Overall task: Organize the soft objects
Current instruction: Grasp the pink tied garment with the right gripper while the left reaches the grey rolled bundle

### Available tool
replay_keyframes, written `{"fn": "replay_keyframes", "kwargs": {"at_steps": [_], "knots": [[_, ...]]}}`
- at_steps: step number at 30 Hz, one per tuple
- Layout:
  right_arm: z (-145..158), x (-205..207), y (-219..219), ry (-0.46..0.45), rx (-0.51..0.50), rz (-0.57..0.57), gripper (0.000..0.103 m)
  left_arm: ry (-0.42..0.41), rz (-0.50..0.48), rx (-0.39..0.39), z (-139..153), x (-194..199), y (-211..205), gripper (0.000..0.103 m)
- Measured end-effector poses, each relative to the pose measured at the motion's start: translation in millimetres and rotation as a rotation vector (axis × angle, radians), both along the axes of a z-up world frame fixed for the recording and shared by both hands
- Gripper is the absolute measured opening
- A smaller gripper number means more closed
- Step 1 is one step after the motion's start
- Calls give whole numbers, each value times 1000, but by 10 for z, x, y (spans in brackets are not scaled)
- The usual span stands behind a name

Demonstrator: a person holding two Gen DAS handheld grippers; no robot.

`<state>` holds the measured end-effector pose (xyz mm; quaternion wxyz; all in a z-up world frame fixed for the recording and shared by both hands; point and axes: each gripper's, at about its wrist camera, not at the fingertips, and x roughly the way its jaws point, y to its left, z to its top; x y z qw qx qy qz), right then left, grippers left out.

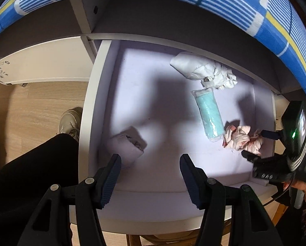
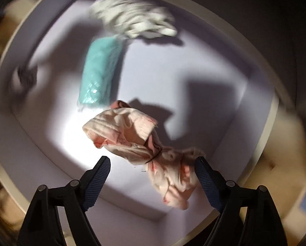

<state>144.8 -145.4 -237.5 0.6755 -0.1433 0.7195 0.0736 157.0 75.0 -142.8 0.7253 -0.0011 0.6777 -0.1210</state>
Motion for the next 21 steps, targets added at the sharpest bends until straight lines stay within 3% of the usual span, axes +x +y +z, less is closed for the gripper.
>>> {"fn": "replay_keyframes", "kwargs": {"at_steps": [3, 6, 9, 13, 17, 20, 21], "knots": [[-70, -16, 161, -5, -54, 122, 78, 4, 10, 4, -6, 4, 26, 60], [-210, -49, 230, 22, -78, 148, 70, 9, 14, 9, -12, 3, 41, 60], [-308, 37, 171, 45, -87, 86, 58, 10, 18, 15, -18, 4, 49, 60], [-280, 178, -81, 58, 23, -137, 54, 17, 25, 24, -50, 15, 52, 60], [-238, 251, -321, 104, 236, -370, 55, 22, 8, 39, -91, 27, 25, 60], [-202, 291, -250, 74, 176, -315, 64, 39, 2, 61, -156, 41, 20, 60], [-199, 299, -209, 68, 155, -296, 74, 47, 2, 72, -189, 49, 20, 60]]}}
